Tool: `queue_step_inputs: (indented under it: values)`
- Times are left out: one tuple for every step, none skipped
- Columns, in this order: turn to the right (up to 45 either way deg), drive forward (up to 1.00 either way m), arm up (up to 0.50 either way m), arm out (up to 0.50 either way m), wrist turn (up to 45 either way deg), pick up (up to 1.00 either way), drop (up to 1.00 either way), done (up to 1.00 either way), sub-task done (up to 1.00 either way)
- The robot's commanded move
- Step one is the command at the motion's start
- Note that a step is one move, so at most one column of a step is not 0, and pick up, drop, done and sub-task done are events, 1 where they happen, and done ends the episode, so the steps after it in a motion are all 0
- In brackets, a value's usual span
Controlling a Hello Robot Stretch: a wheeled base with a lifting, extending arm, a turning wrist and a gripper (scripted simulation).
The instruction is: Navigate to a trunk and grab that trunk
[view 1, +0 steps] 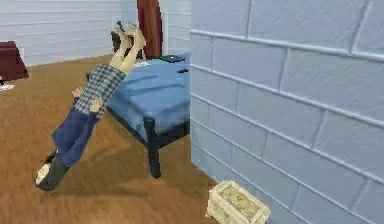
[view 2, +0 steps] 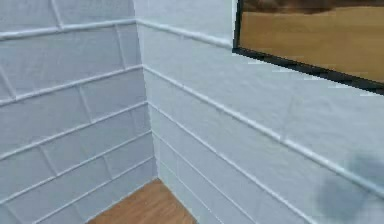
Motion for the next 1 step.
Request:
queue_step_inputs:
  values:
    - [-45.0,0.0,0.0,0.0,0.0,0.0,0.0,0.0,0.0]
